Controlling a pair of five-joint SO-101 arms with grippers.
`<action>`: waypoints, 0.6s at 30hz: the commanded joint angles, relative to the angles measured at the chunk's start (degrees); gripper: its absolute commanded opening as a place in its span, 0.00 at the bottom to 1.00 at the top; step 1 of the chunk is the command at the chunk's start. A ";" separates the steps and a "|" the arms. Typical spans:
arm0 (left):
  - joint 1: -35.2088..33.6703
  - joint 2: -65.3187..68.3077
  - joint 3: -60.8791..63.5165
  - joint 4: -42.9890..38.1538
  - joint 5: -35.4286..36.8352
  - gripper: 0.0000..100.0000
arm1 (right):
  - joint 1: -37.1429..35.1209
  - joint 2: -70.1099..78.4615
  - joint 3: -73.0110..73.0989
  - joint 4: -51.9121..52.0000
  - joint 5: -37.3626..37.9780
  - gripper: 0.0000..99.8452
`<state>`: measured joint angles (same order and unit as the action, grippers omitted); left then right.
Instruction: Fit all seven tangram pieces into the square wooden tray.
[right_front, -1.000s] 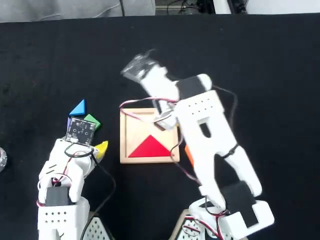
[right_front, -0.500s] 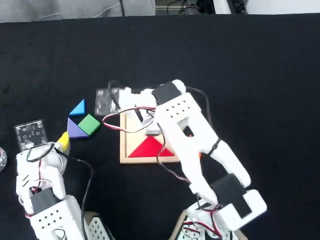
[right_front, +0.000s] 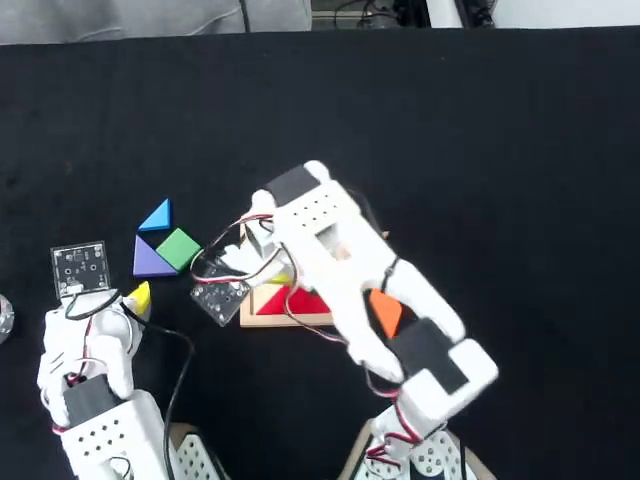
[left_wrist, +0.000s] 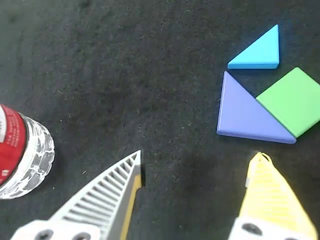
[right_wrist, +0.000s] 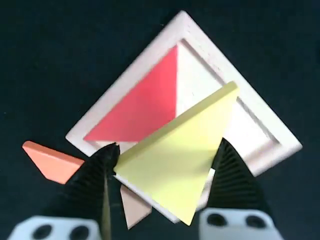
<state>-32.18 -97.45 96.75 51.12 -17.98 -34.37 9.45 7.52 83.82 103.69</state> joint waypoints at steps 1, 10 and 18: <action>1.01 -0.53 1.01 0.26 -0.53 0.33 | -0.97 2.15 -4.97 0.09 0.88 0.15; 1.01 -0.53 1.01 0.35 -0.53 0.33 | -0.97 3.12 -5.67 0.00 0.53 0.27; 0.92 -0.53 1.01 0.35 -0.53 0.33 | -0.79 3.12 -5.67 0.09 0.53 0.34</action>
<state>-31.74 -97.45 96.75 51.30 -17.98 -34.55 13.32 5.32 83.38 103.87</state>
